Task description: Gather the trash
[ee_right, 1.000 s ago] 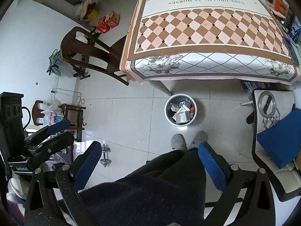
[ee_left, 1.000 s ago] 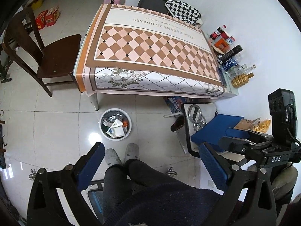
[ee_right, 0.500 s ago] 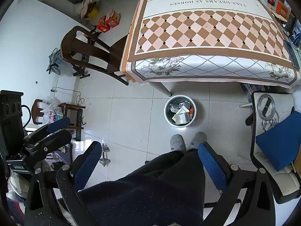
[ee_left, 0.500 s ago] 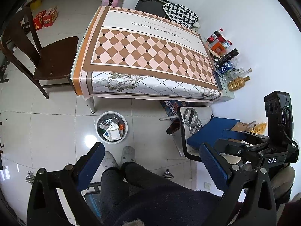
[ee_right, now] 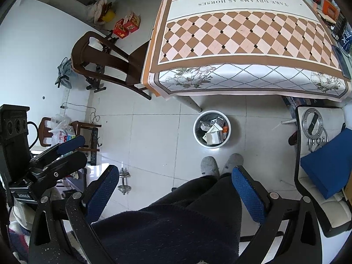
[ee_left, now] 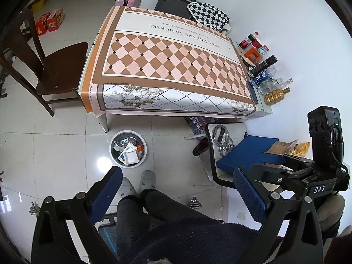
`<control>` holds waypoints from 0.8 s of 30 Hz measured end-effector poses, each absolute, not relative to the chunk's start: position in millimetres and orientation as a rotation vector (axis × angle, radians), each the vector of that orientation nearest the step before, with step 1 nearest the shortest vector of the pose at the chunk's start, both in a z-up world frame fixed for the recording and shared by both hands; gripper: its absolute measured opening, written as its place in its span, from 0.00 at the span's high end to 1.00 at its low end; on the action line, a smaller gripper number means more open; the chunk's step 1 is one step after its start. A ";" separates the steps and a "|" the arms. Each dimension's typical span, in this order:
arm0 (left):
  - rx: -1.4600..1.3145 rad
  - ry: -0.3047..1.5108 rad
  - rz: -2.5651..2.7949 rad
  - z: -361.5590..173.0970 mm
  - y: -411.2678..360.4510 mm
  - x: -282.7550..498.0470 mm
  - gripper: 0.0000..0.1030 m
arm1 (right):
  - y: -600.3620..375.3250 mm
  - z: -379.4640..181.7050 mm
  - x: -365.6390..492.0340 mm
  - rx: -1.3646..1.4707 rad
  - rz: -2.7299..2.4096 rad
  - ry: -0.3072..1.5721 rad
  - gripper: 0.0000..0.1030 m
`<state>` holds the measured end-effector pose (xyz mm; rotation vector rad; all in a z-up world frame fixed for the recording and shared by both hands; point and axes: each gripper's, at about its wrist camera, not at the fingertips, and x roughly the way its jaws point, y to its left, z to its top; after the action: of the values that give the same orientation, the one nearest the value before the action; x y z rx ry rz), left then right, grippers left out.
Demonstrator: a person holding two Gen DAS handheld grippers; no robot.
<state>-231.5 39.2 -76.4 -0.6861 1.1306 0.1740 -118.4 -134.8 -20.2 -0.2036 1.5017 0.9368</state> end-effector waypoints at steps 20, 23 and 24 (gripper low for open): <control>-0.699 1.126 0.157 -75.6 37.2 -231.6 0.00 | -143.9 -18.0 -118.6 -0.193 0.937 1.501 0.00; -0.698 1.125 0.158 -75.2 37.4 -232.1 0.00 | -145.2 -18.9 -118.4 -0.192 0.936 1.506 0.00; -0.698 1.126 0.158 -75.6 37.5 -232.3 0.00 | -145.3 -18.9 -118.7 -0.194 0.936 1.507 0.00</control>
<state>-232.3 37.5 -75.6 -0.6981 1.1259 0.1579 -118.7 -145.3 -18.9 -0.1936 1.5067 0.9362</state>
